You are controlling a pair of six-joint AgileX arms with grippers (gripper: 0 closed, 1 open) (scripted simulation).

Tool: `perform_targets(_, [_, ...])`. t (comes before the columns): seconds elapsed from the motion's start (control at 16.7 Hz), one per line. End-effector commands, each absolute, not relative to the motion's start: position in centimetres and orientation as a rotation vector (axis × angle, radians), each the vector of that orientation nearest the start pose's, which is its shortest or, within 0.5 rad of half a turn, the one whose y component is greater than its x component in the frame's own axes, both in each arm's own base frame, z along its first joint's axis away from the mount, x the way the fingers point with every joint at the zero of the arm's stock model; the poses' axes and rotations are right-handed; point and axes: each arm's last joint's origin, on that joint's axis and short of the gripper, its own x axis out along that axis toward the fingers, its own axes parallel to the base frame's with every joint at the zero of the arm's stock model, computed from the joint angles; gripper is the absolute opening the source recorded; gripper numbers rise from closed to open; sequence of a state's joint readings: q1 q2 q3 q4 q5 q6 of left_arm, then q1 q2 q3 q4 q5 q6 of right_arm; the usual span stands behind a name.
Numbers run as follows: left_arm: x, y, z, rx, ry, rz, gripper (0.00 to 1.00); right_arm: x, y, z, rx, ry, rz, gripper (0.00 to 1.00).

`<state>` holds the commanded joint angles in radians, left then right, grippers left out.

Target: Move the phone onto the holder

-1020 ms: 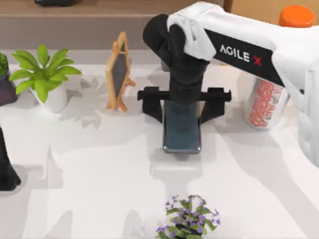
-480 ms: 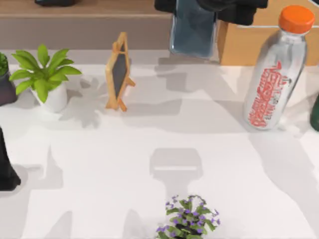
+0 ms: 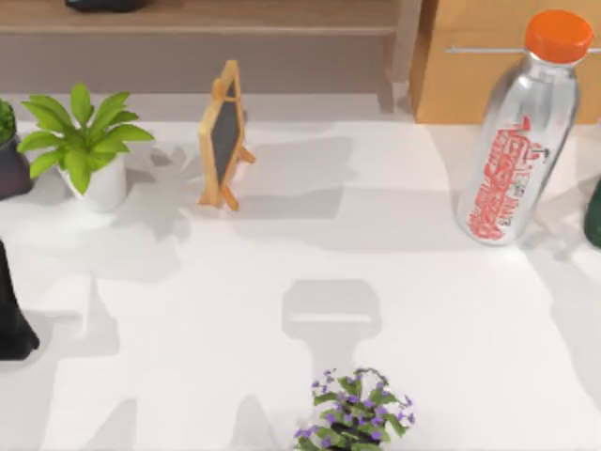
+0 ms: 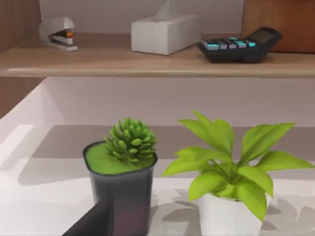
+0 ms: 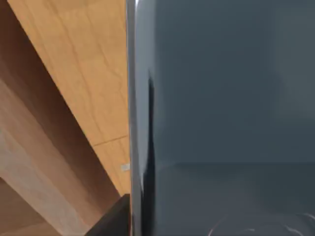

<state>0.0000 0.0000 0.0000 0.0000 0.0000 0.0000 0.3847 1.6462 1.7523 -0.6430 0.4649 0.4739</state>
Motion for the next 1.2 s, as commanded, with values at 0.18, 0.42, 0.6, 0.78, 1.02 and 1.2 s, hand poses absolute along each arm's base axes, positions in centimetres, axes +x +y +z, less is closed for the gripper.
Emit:
perform_targets(0.18, [10.6,-0.1,16.0,0.0,0.0,0.0,1.0,33.3,9.2,38.3,0.196,0.402,-0.329,0.0])
perform_targets(0.42, [10.6,-0.1,16.0,0.0,0.0,0.0,1.0,32.2,5.8,33.6,0.135,0.409,-0.491,0.0])
perform_targets(0.6, [10.6,-0.1,16.0,0.0,0.0,0.0,1.0,31.1,4.4,29.7,0.101,0.433,-0.563,0.0])
perform_targets(0.78, [10.6,-0.1,16.0,0.0,0.0,0.0,1.0,30.0,4.2,26.6,0.088,0.449,-0.581,0.0])
perform_targets(1.02, [10.6,-0.1,16.0,0.0,0.0,0.0,1.0,29.0,5.2,24.3,0.097,0.446,-0.54,0.0])
perform_targets(1.2, [10.6,-0.1,16.0,0.0,0.0,0.0,1.0,28.8,5.7,23.9,0.104,0.441,-0.518,0.0])
